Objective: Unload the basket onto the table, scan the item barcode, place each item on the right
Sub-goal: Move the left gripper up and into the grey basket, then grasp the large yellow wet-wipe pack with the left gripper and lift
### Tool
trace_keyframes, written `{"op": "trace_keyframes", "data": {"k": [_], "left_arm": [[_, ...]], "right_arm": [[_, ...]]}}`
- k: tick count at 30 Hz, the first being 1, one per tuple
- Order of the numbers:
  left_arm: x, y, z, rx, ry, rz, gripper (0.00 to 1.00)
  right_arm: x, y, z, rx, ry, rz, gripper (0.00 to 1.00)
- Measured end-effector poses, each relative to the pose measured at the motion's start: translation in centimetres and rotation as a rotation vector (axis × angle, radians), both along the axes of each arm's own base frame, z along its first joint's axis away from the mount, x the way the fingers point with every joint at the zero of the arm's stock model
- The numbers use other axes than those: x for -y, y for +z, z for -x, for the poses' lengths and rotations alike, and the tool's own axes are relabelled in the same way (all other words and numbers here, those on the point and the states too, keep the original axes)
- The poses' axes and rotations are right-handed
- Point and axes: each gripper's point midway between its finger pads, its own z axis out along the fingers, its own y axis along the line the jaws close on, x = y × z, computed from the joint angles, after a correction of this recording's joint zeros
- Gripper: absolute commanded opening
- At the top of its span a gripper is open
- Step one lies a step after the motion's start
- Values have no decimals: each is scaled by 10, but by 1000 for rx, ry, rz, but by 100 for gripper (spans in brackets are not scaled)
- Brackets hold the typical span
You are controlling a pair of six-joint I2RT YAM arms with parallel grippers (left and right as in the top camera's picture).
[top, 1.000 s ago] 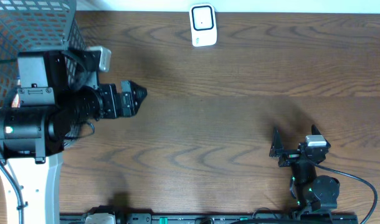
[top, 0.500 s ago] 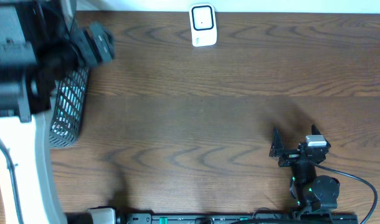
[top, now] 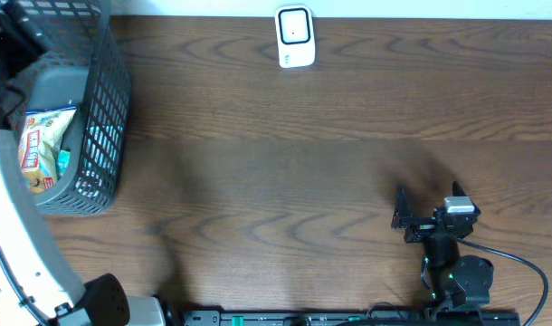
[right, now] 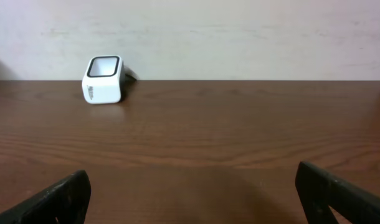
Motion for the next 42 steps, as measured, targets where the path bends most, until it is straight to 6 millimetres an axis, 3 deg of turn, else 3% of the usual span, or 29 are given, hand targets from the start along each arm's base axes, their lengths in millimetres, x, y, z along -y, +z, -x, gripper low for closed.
{"op": "trace_keyframes", "data": {"k": [5,11,15,23,25,33,36,42], "left_arm": [[-38,-35,6,-100,69,8,98],[-66,-131,3,-356,34,49,98],[-78,-182,3,-468,24,55,98],[-99,-234,7,-572,3,34,99],[-102,-248,10,-600,4,43,93],[-102,-320,27,-718,-61,58,92],[-98,-337,33,-740,-82,54,79],[-104,-344,33,-729,-74,12,9]], "right_arm": [[0,0,0,0,0,0,99],[0,0,0,0,0,0,99],[0,0,0,0,0,0,99],[0,0,0,0,0,0,99],[0,0,0,0,0,0,99],[0,0,0,0,0,0,99],[0,0,0,0,0,0,99],[0,0,0,0,0,0,99]]}}
